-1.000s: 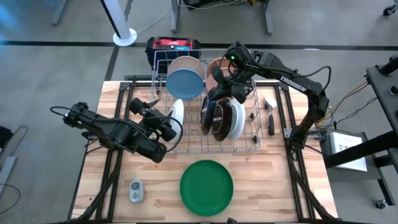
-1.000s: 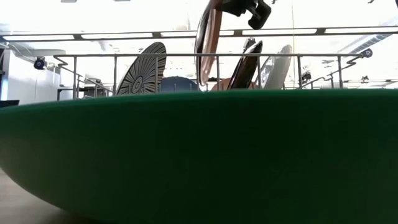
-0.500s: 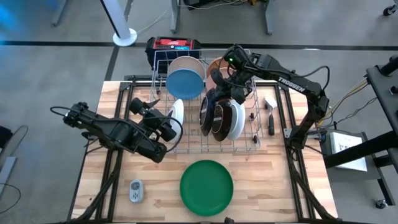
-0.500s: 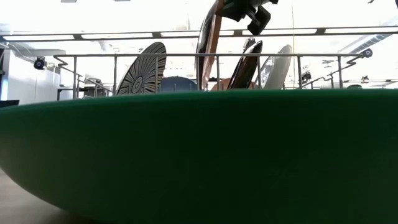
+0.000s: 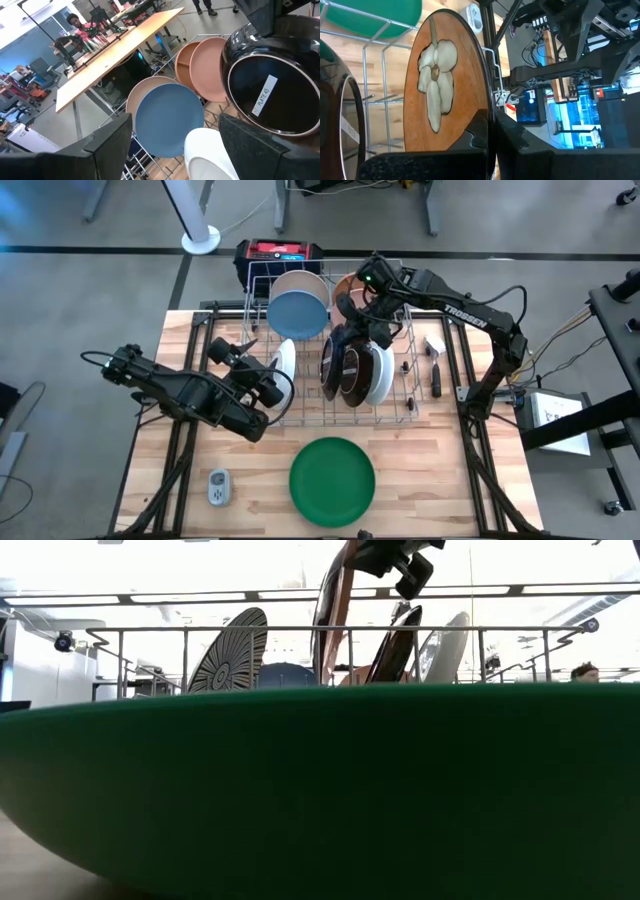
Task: Sort dishes
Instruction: Put the orange flower patterned plate into the dish rack, then adjust the blue flower patterned plate on the dish rack, then put the green plate into the dish rack
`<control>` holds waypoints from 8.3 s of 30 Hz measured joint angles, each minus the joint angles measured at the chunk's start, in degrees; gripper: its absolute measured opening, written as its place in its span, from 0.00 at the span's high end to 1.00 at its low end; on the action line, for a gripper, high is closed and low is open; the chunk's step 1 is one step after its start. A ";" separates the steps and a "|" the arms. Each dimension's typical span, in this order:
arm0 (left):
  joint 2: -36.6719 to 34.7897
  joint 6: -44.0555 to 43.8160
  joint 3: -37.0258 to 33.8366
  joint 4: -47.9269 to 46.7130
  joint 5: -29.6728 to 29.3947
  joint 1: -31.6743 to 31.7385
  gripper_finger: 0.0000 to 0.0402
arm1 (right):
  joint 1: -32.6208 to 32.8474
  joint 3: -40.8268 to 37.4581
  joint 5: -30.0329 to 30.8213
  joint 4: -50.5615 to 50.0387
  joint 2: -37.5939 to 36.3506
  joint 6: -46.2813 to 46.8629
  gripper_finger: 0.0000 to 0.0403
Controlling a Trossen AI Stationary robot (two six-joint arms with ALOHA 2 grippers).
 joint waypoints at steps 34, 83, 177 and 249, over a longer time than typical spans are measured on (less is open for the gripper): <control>0.00 -0.17 0.00 -1.36 1.60 0.00 0.29 | 1.35 -5.34 0.04 2.14 0.00 0.11 1.00; 0.00 -1.06 0.00 -1.81 1.79 -0.02 0.29 | 1.32 -11.22 0.42 8.42 0.00 3.41 0.93; 0.72 0.04 0.00 -4.70 3.91 -0.09 0.29 | 5.49 -35.04 35.10 13.03 -24.65 53.15 1.00; 7.71 -1.29 0.22 12.46 20.68 -17.79 0.29 | 22.71 -36.99 51.65 5.25 -41.35 96.76 1.00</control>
